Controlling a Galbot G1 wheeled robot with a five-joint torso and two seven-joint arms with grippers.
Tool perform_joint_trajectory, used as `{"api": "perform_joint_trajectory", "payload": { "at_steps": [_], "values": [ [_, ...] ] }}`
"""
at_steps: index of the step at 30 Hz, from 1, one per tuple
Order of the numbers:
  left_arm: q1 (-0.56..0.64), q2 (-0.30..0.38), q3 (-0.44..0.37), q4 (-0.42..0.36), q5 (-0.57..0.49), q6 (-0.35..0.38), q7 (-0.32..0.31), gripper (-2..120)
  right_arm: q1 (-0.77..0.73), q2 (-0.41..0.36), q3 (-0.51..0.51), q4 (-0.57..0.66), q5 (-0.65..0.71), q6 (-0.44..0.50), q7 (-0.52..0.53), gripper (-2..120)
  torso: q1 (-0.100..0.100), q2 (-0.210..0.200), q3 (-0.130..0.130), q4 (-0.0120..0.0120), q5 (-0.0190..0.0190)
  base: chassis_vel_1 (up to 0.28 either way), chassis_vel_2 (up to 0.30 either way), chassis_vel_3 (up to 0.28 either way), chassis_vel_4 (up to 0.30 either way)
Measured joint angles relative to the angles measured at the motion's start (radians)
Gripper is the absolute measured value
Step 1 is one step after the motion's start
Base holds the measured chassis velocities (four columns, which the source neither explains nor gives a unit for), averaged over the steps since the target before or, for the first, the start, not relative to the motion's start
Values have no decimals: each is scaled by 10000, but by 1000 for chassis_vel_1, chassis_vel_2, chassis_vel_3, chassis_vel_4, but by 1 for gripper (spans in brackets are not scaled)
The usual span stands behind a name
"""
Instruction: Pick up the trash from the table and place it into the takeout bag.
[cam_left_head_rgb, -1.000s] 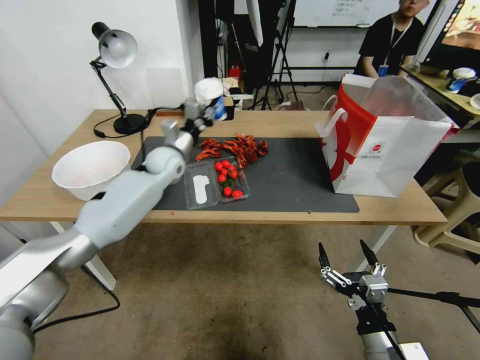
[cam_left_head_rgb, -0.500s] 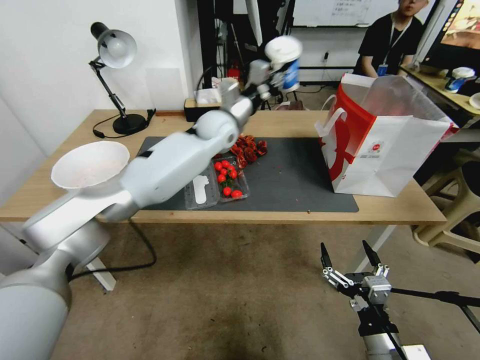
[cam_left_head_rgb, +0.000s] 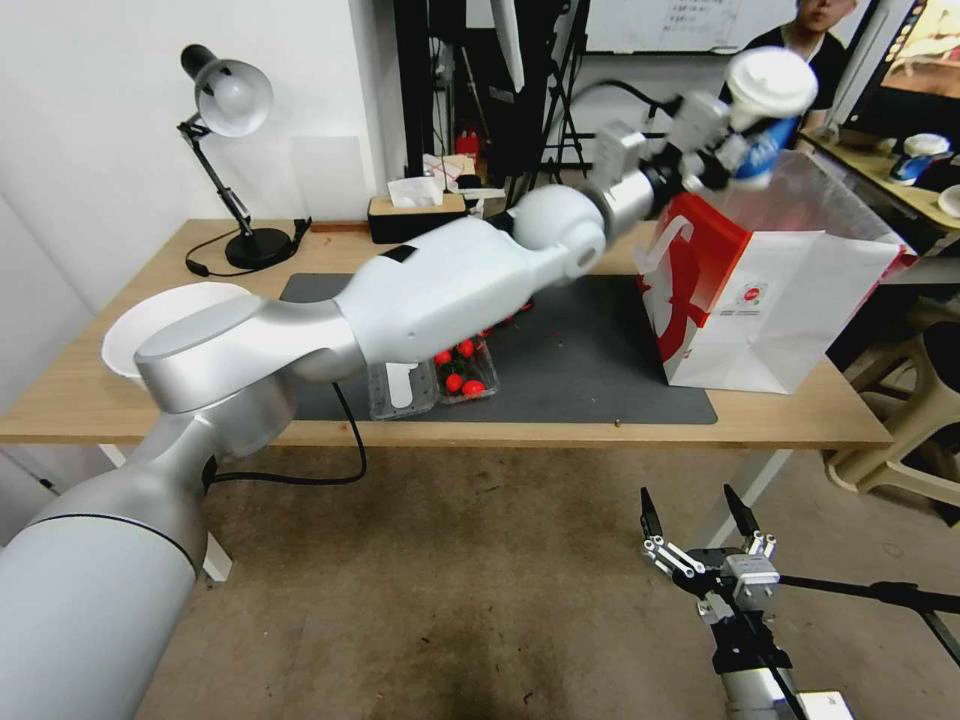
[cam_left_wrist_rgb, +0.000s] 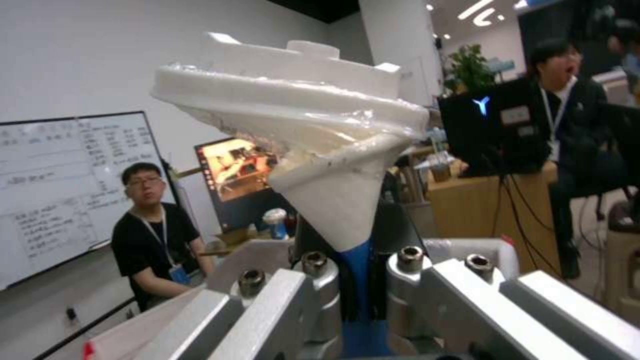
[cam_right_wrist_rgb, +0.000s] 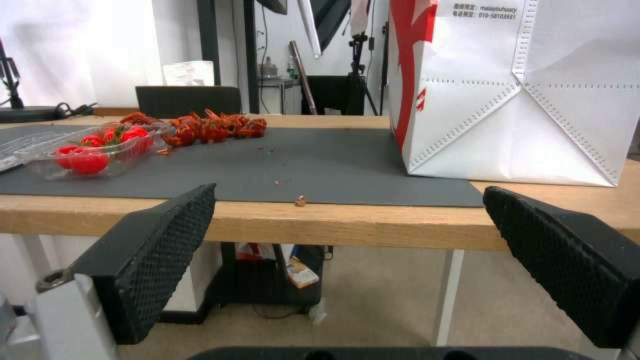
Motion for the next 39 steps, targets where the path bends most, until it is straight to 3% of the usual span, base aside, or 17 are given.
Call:
{"api": "perform_joint_trajectory", "payload": {
  "at_steps": [4, 8, 16, 30, 32, 34, 39],
  "values": [
    [-94, -163, 404, 193, 266, -7, 133, 1, -10, -2, 26, -16, 33, 46, -4, 100, -1, 0, 0, 0, 0, 0, 0, 0, 0],
    [-177, -414, 699, 447, 872, 175, -111, 3, -47, -3, 57, -37, 75, 125, -13, 100, 0, 0, 0, 2, -1, 0, 0, 0, 0],
    [-258, -802, 759, 645, 1170, 526, -604, 29, -120, 25, 76, -41, 104, 234, -30, 100, -1, 1, 0, -2, -1, 0, 0, 0, 0],
    [-630, -454, 991, 531, 1151, 1136, -816, 84, -103, 26, 45, -60, 127, 284, -45, 100, 0, 0, 0, 2, -2, 0, 0, 0, 0],
    [-677, -453, 992, 530, 1104, 1185, -816, 85, -102, 26, 40, -67, 129, 285, -45, 100, -1, 1, 0, 0, -2, 0, 0, 0, 0],
    [-713, -451, 992, 520, 1027, 1222, -846, 95, -99, 25, 37, -76, 137, 292, -47, 100, 0, 0, 0, -1, -2, 0, 0, 0, 0],
    [-716, -459, 964, 509, 959, 1227, -947, 99, -89, 15, 37, -88, 167, 299, -53, 100, 0, 0, 1, 0, -2, 0, 0, 0, 0]
  ]
}}
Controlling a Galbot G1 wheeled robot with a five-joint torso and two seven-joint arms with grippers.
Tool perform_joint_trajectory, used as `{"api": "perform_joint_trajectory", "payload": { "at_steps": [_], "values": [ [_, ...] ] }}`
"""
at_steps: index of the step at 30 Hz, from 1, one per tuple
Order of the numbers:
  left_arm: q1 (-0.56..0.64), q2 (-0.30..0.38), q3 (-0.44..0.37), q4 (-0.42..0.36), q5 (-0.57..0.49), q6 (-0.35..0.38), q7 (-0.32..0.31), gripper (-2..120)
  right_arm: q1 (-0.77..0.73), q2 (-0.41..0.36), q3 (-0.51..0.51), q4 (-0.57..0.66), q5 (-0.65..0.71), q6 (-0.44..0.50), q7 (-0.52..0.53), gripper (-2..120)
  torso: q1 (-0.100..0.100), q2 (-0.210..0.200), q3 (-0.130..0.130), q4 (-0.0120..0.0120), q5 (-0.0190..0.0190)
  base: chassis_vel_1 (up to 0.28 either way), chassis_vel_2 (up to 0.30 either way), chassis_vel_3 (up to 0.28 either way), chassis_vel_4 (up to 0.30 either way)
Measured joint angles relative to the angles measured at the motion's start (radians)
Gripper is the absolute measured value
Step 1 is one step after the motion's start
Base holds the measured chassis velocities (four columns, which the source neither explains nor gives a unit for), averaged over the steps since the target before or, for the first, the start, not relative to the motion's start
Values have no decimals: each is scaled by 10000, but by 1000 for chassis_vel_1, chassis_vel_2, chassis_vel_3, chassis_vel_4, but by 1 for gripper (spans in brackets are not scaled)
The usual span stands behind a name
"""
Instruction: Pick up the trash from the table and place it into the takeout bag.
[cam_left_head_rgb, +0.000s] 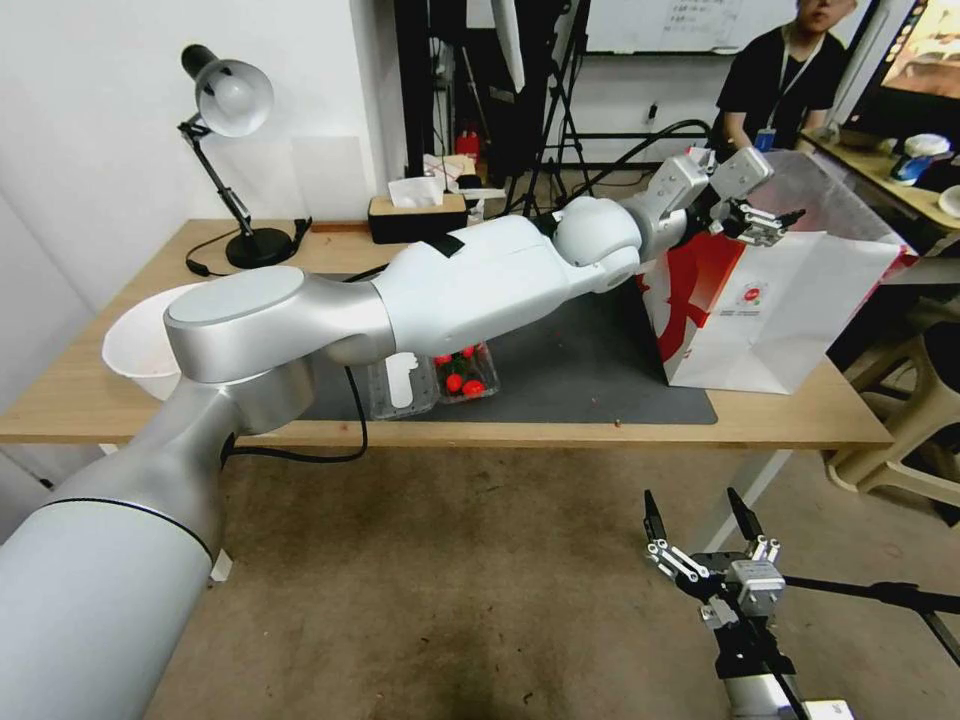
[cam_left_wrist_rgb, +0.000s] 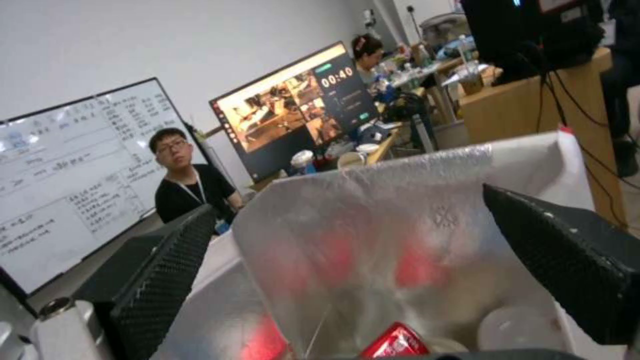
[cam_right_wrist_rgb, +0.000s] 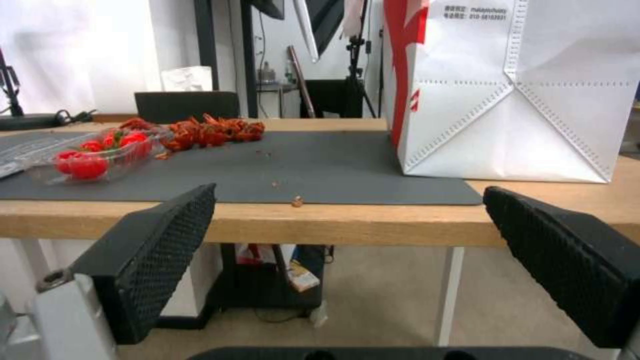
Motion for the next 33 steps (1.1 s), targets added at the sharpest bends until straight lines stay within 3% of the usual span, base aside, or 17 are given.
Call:
{"api": "perform_joint_trajectory", "payload": {
  "at_steps": [4, 8, 9, 11, 13, 15, 17, 19, 20, 23, 31, 33],
  "values": [
    [107, -19, -264, -6, -174, -2, -319, 100, 7, -20, 0, -26, 32, 4, -16, 100, 0, 0, 0, 0, 0, 0, 0, 0, 0],
    [513, 137, -912, -395, -246, -95, -1489, 100, 24, -39, -4, -38, 38, 6, -23, 100, 0, 0, 0, -4, 0, 0, 0, 0, 0],
    [513, 137, -912, -395, -246, -95, -1489, 100, 24, -39, -4, -38, 38, 6, -23, 100, 0, 0, 0, -4, 0, 0, 0, 0, 0],
    [882, 566, -1345, -836, 158, -250, -2527, 100, 41, -69, -5, -38, 48, 0, -23, 100, 0, 0, 0, -4, 0, 0, 0, 0, 0],
    [971, 688, -1463, -929, 324, -266, -2764, 100, 43, -77, -5, -38, 52, -6, -23, 100, 0, 0, 0, -2, -1, 0, 0, 0, 0],
    [1570, 1281, -2302, -1291, 1257, -397, -3828, 100, 63, -104, 4, -34, 90, -27, -23, 100, 0, 0, 0, 3, -2, 0, 0, 0, 0],
    [1674, 1345, -2452, -1332, 1385, -424, -3962, 100, 68, -110, 8, -34, 95, -28, -23, 100, 1, 0, 0, 3, -2, 0, 0, 0, 0],
    [2383, 1795, -3364, -1687, 2083, -504, -4741, 100, 100, -180, 36, -33, 149, -38, -21, 100, 0, 0, -1, 1, -3, 0, 0, 0, 0],
    [2383, 1795, -3364, -1687, 2083, -504, -4741, 100, 100, -180, 36, -33, 149, -38, -21, 100, 0, 0, -1, 1, -3, 0, 0, 0, 0],
    [3269, 2548, -3943, -2475, 2899, -387, -5526, 100, 142, -275, 79, -42, 220, -75, -18, 100, 1, 0, 0, 1, -4, 0, 0, 0, 0],
    [5047, 3826, -4961, -4267, 3735, 36, -6363, 100, 221, -297, 63, -66, 249, -130, 26, 100, 0, 1, -1, -3, -1, 0, 0, 0, 0],
    [5260, 3953, -5102, -4420, 3796, 38, -6395, 100, 222, -295, 62, -66, 254, -130, 32, 100, 0, 0, -1, -4, -1, 0, 0, 0, 0]
  ]
}}
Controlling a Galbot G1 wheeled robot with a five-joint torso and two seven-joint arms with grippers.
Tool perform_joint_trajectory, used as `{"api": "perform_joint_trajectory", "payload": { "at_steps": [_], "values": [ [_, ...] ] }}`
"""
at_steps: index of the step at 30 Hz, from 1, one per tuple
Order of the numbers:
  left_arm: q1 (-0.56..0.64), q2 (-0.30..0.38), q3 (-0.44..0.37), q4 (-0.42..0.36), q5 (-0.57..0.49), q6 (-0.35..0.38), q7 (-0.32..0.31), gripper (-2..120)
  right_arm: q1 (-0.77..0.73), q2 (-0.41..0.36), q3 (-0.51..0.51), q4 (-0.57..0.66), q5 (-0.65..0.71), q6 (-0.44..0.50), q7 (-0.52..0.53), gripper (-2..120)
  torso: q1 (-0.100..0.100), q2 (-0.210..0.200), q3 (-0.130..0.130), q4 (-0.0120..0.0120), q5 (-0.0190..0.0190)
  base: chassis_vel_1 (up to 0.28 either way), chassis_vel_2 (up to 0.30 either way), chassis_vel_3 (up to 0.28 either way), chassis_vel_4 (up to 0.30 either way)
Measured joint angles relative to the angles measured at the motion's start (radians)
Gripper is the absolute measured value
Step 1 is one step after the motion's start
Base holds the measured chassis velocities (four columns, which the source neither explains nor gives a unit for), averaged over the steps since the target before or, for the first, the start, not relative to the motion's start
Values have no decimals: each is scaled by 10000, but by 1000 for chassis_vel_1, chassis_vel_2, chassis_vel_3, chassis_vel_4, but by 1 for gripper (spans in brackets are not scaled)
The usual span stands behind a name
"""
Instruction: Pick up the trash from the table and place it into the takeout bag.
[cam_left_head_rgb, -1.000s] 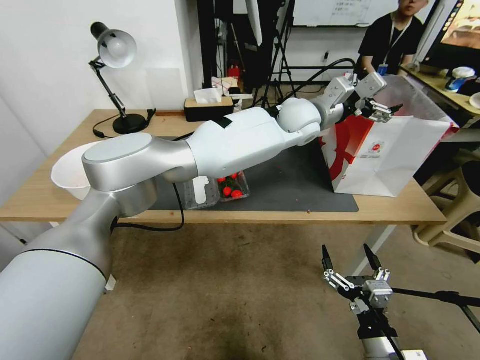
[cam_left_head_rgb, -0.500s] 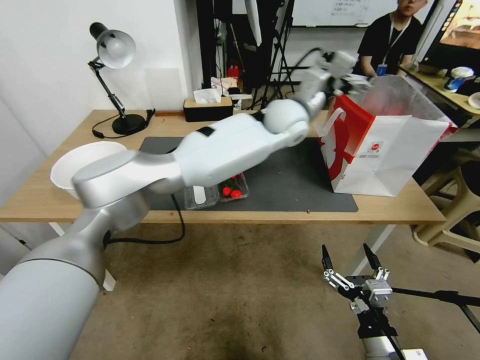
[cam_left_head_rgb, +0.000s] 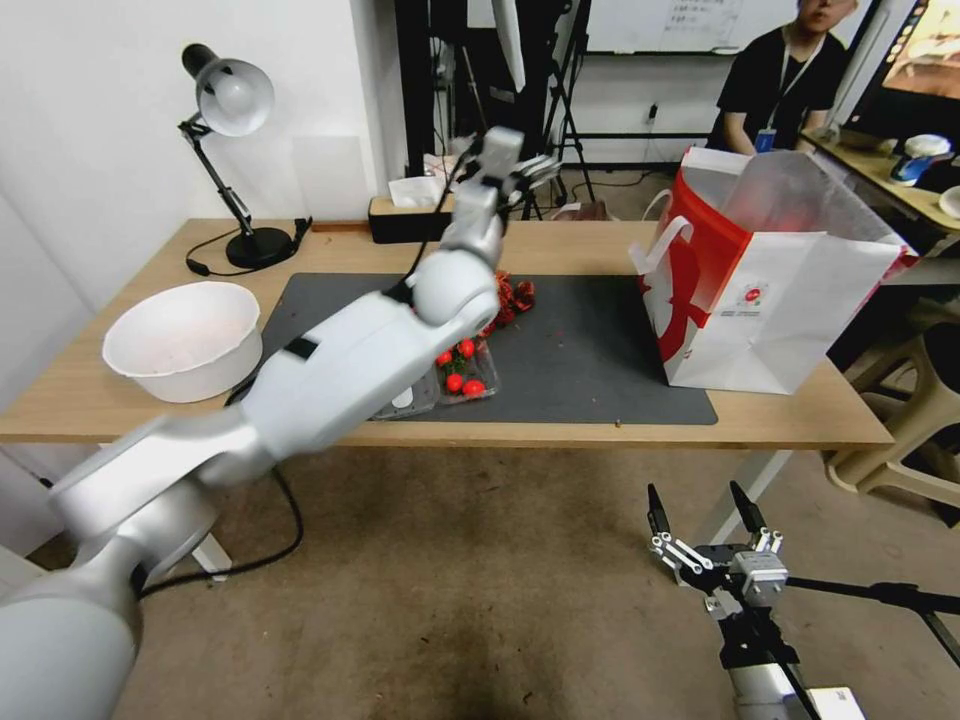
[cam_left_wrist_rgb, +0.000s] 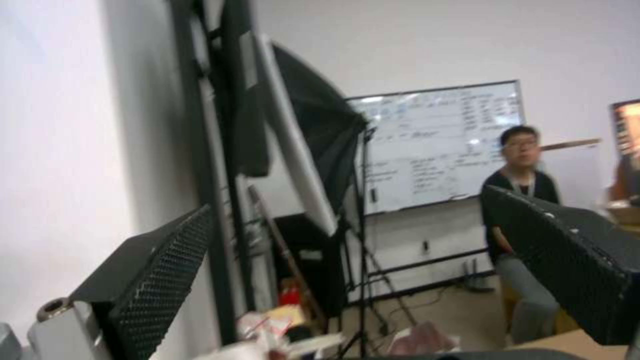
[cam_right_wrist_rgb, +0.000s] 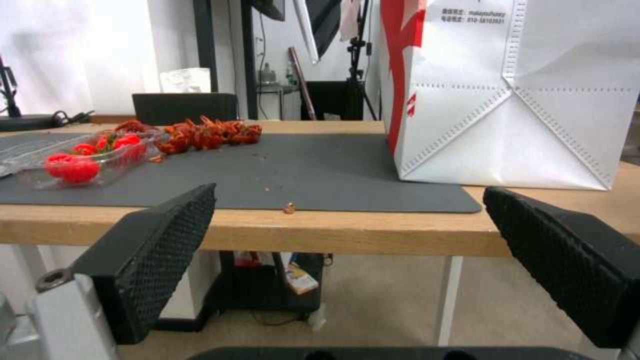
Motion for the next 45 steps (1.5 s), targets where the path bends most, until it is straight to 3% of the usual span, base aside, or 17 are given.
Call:
{"api": "perform_joint_trajectory", "payload": {
  "at_steps": [2, 4, 5, 8, 10, 15, 17, 18, 19, 22, 25, 33, 45],
  "values": [
    [987, 613, -581, -661, 164, -73, -4, 100, 7, 0, -1, -6, 40, 7, 17, 100, 0, 0, 0, 1, 0, 0, 0, 0, 0],
    [1267, 757, -770, -816, 191, -110, 19, 100, 7, -4, -1, -9, 45, 8, 21, 100, 0, 0, 0, 4, -1, 0, 0, 0, 0],
    [2241, 1234, -1504, -1319, 352, -301, 158, 100, 13, -12, 5, -13, 71, 28, 50, 100, -1, 0, 0, 7, -4, 0, 0, 0, 0],
    [2738, 1454, -1873, -1573, 481, -366, 221, 100, 14, -22, 8, -13, 84, 34, 59, 100, 0, 0, 0, 8, 0, 0, 0, 0, 0],
    [3938, 1985, -2612, -2330, 806, -513, 398, 100, 16, -70, 17, -3, 112, 39, 79, 100, -1, 0, 0, 3, 3, 0, 0, 0, 0],
    [5377, 2385, -3396, -3223, 1066, -613, 629, 100, 34, -104, 23, 64, 154, 39, 92, 100, 0, 0, -1, 3, 1, 0, 0, 0, 0],
    [6390, 2543, -3881, -3712, 1299, -739, 809, 100, 44, -128, 31, 95, 191, 39, 92, 100, -1, 1, -1, 4, 1, 0, 0, 0, 0],
    [7666, 2700, -4558, -4241, 1649, -990, 976, 100, 47, -172, 49, 142, 235, 39, 92, 100, 0, 1, -1, 3, 0, 0, 0, 0, 0],
    [7666, 2700, -4558, -4241, 1649, -990, 976, 100, 47, -172, 49, 142, 235, 39, 92, 100, 0, 1, -1, 3, 0, 0, 0, 0, 0],
    [9873, 2892, -5584, -4898, 2098, -1449, 1140, 100, 27, -252, 68, 224, 269, 38, 75, 100, -2, 1, -2, 13, 0, 0, 0, 0, 0],
    [10779, 2822, -5963, -5066, 2517, -1758, 1114, 100, 16, -277, 64, 239, 269, 38, 65, 100, -1, 1, -1, -2, 2, 0, 0, 0, 0],
    [12989, 2196, -7026, -5454, 3660, -2328, 1057, 100, 192, -358, 41, 262, 278, 26, 160, 100, -1, 1, -1, 3, 2, 0, 0, 0, 0],
    [14500, 1548, -7405, -5361, 4302, -3171, 1316, 100, 638, -496, -7, 212, 152, 12, 223, 100, -1, 1, 0, 4, 2, 0, 0, 0, 0]
  ]
}}
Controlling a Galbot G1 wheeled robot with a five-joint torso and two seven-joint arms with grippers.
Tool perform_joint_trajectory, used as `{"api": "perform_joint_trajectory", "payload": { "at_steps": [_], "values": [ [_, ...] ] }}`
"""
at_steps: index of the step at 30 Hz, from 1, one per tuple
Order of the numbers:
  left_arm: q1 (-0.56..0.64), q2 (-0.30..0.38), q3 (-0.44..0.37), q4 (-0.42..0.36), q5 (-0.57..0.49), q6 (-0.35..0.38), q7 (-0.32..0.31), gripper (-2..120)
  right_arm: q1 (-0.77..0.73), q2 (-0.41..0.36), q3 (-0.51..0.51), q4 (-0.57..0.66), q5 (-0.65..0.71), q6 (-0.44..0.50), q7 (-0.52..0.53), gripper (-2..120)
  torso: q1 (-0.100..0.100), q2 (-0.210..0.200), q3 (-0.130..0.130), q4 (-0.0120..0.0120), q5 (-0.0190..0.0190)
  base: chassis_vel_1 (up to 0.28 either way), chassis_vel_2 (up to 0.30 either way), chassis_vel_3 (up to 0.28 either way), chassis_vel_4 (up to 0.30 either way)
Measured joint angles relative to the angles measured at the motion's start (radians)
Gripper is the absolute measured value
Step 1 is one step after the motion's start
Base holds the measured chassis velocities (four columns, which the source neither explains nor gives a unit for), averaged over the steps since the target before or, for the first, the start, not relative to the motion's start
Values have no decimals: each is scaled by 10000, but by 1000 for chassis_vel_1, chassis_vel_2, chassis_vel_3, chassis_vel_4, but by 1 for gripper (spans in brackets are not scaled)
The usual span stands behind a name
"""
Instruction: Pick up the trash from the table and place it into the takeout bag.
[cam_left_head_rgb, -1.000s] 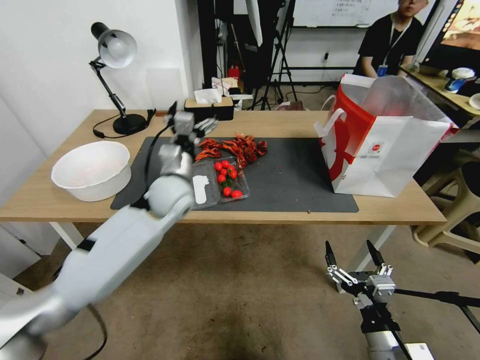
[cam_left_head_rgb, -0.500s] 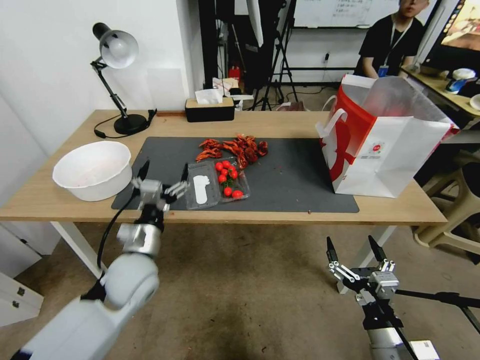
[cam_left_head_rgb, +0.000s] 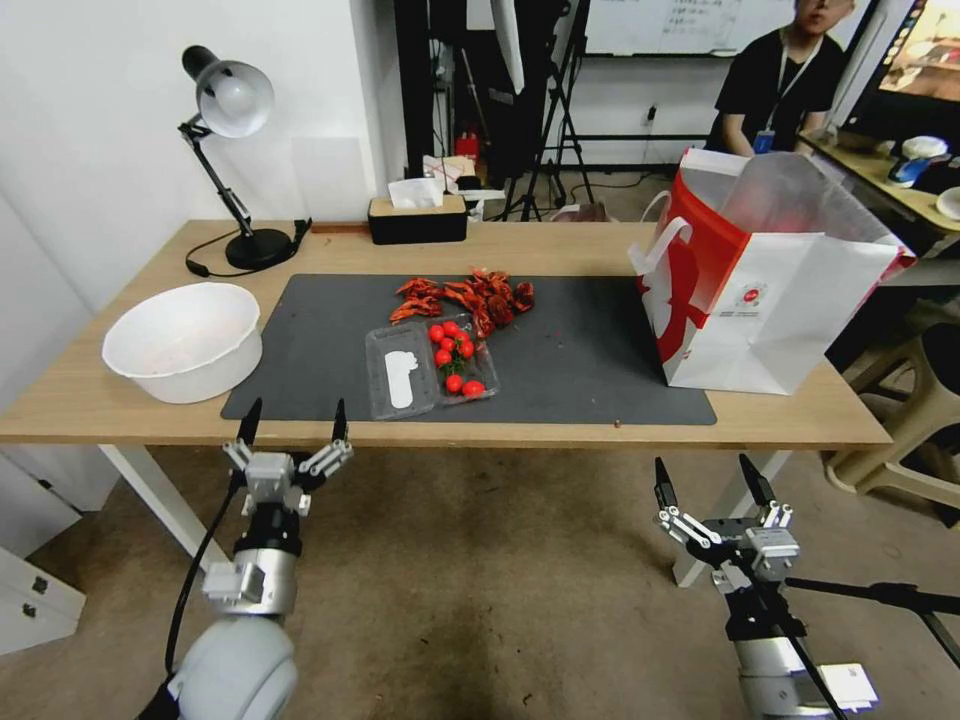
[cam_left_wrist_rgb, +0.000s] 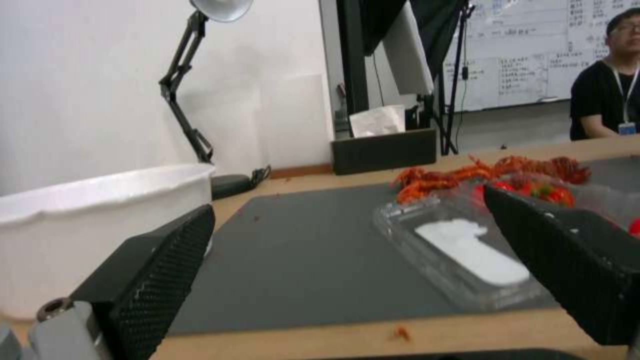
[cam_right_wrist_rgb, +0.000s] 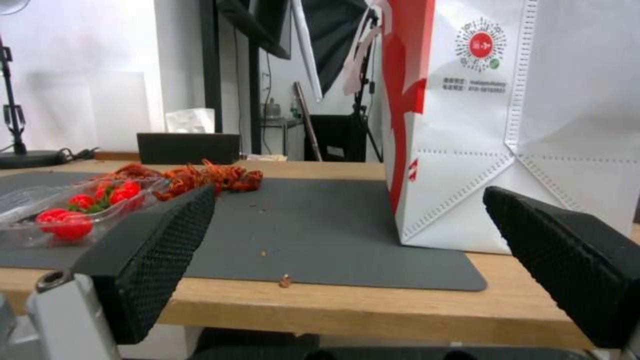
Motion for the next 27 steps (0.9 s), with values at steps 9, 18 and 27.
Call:
{"api": "perform_joint_trajectory", "payload": {
  "at_steps": [9, 18, 27],
  "values": [
    [542, -144, -157, 175, 21, -497, 312, 100, 105, -7, -138, -46, 29, -399, -5, 100, 2, -2, 0, -3, -1, 0, 0, 0, 0],
    [683, -183, -190, 252, -213, -632, 568, 100, 291, 18, -177, -131, 29, -458, 8, 100, 2, -2, 0, -1, 0, 0, 0, 0, 0],
    [663, -175, -182, 259, -226, -632, 570, 100, 294, 19, -173, -136, 23, -448, 15, 100, 2, -2, 1, -1, 0, 0, 0, 0, 0]
  ]
}}
